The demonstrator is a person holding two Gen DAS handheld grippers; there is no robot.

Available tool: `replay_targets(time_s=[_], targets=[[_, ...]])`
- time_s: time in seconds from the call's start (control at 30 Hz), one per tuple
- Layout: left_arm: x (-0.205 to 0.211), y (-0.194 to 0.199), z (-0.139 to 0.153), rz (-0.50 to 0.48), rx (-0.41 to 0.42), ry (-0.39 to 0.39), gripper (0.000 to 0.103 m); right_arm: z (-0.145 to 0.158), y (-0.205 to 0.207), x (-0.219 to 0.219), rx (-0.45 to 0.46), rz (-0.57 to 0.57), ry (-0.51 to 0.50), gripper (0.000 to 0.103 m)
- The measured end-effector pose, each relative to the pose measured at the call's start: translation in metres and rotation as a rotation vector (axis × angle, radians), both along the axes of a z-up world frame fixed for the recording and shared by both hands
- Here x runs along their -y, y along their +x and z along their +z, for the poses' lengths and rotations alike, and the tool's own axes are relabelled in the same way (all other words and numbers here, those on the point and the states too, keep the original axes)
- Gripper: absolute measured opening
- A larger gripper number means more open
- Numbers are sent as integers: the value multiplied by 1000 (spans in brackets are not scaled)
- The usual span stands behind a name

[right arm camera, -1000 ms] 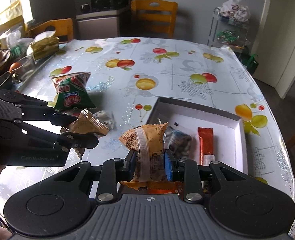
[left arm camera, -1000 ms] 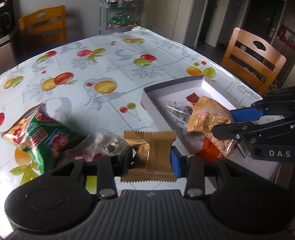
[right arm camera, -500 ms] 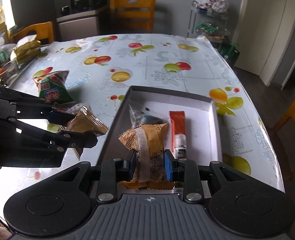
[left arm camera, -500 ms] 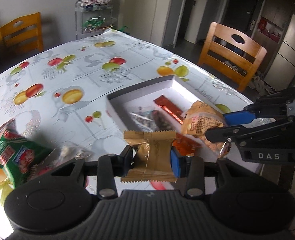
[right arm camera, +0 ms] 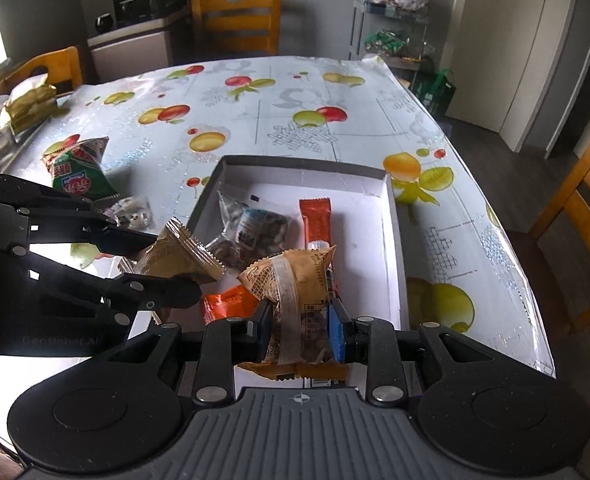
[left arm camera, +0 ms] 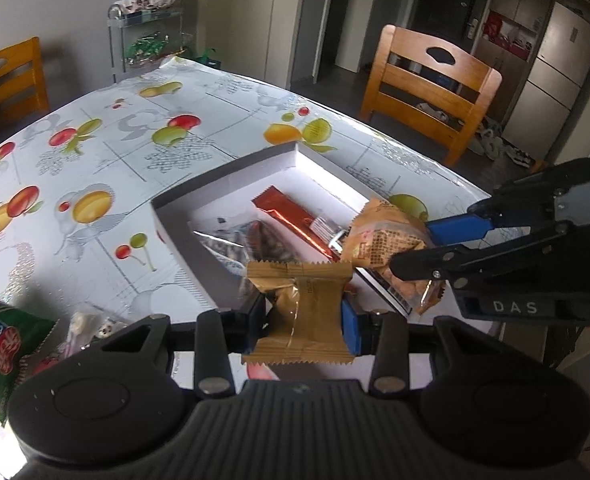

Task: Organize snacks
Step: 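Lift and carry the bread bag and gold pastry over the white tray, then open left tool to drop the gold pastry while right tool drops the bread bag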

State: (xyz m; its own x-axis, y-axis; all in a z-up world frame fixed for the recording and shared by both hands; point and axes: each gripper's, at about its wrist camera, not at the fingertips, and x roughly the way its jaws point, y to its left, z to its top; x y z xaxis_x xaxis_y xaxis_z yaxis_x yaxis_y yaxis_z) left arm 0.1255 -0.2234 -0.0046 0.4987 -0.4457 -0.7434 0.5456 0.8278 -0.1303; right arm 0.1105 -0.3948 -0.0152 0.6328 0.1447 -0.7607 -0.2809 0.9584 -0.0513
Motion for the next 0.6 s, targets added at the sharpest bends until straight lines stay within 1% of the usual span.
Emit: replay_targets(time_s=[0.23, 0.6], targets=[[12, 1, -8, -33, -19, 13, 38, -7, 2, 7, -19, -21, 11, 31], [20, 5, -15, -53, -55, 23, 38, -12, 9, 9, -46, -20, 10, 31]])
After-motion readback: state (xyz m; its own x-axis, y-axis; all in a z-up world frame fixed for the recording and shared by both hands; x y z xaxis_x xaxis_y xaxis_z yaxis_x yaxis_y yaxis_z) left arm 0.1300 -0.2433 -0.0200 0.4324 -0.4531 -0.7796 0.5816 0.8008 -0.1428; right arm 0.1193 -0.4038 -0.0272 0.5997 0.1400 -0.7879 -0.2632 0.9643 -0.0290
